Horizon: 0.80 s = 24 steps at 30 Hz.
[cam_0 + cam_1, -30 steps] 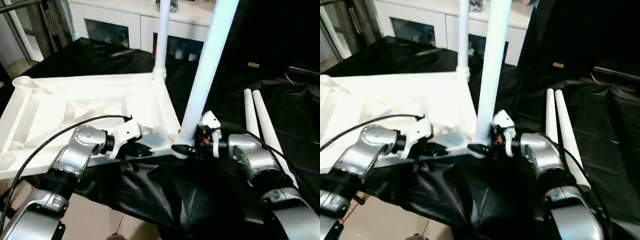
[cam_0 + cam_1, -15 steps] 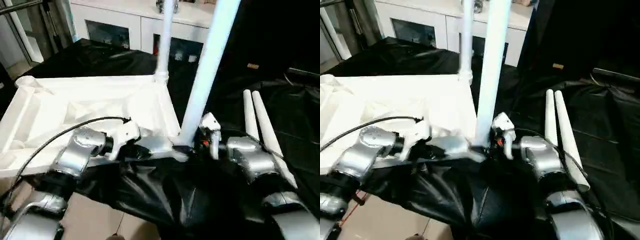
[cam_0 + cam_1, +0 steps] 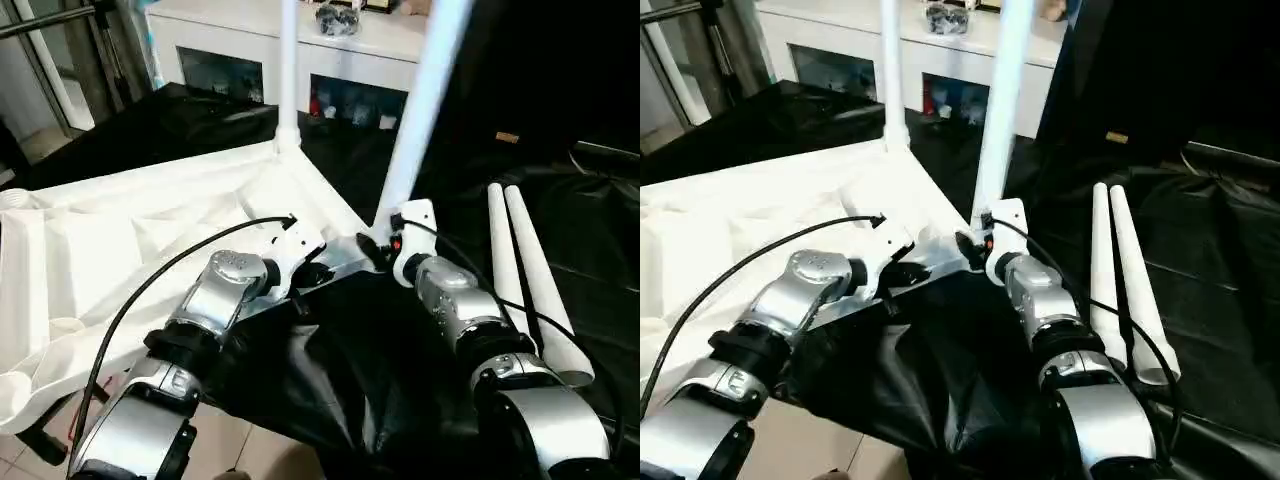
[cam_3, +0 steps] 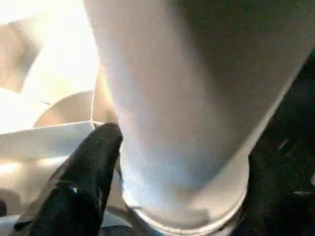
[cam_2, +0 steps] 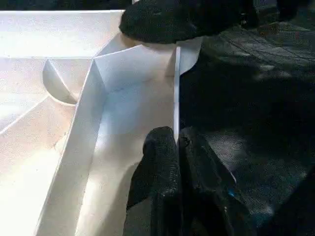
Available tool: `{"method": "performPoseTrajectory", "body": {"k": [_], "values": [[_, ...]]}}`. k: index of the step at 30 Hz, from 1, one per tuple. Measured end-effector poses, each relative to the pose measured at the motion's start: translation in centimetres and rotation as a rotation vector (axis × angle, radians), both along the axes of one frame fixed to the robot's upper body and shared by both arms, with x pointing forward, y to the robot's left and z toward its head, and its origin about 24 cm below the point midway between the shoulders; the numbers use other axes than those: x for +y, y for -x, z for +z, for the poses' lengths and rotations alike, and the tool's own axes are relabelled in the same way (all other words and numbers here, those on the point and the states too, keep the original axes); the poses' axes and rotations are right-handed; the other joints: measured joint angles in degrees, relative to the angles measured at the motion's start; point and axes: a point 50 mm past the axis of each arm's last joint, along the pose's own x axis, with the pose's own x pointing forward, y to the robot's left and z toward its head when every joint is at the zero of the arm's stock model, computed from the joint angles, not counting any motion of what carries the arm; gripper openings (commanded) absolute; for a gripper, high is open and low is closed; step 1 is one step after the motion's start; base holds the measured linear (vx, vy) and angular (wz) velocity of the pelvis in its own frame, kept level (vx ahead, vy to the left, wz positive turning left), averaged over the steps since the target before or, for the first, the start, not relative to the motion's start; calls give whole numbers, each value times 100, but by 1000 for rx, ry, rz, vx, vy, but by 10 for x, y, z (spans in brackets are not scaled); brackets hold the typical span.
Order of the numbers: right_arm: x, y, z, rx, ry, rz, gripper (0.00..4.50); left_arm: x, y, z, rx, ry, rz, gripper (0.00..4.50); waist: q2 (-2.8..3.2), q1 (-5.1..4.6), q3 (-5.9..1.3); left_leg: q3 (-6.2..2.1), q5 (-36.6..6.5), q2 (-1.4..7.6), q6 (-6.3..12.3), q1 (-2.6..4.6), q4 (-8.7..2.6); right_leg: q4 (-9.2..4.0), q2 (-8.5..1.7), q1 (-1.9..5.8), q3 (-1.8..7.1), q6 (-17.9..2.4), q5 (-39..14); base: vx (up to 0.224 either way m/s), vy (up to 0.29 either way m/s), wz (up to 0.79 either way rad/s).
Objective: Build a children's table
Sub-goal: Rotate leg to tighten
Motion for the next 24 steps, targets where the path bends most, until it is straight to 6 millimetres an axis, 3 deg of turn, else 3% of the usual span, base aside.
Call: {"method": "performPoseTrajectory", "body": {"k": [6, 13, 17, 24], "values": [[-4, 3, 1, -31, -12, 137, 389, 8, 4, 1, -1, -3, -35, 0, 3, -21, 3, 1, 0, 1, 0, -3, -20, -8, 3, -6, -1, 1, -2, 0, 0, 0], [-19, 15, 4, -62, -13, 405, 389, 29, 11, 5, 3, -2, -137, 0, 2, -56, 4, 0, -3, 5, 4, -66, -28, -13, 6, -38, -9, -5, -9, 0, 0, 0], [-25, 22, 7, -75, -29, 545, 389, 36, 17, 9, 11, 2, -228, 0, 2, 2, 5, 1, 12, 6, 39, -102, -7, 0, 5, -93, -10, -6, -9, 0, 0, 0], [-33, 37, 11, -54, -24, 777, 389, 48, 25, 11, 56, -5, -342, 0, -5, 29, 9, 1, 7, 9, 40, -108, 12, 7, 4, -95, -10, -9, -6, 0, 0, 0]]}}
